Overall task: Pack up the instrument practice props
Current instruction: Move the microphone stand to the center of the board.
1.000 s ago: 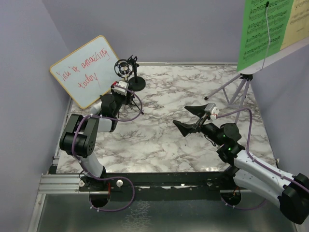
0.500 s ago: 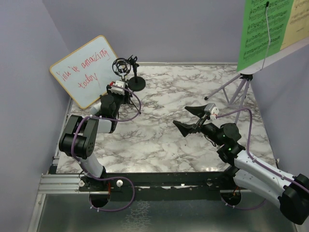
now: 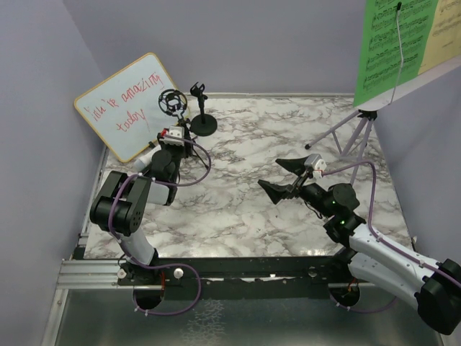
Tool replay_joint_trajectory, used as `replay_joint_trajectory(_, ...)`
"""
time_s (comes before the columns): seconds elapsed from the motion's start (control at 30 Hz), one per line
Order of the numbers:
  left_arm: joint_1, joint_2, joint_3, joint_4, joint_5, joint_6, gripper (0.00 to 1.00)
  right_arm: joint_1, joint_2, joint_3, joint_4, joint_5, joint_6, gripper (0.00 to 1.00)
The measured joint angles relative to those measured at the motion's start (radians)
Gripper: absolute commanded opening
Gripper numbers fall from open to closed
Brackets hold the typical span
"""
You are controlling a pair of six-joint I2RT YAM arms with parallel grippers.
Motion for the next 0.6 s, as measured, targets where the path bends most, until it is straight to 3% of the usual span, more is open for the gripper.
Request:
replay_joint_trajectory(0.37, -0.012, -0.024, -0.072, 0.052, 0.008, -0.054, 0.8, 0.0, 0.008, 0.0, -0.002, 0.008, 0.0, 0.97)
replay_joint_trajectory(0.6, -0.014, -0.251, -0.156, -0.023, -0.034, -0.246, 0.82, 0.0, 0.006, 0.011, -0.043, 0.05, 0.013, 1.0)
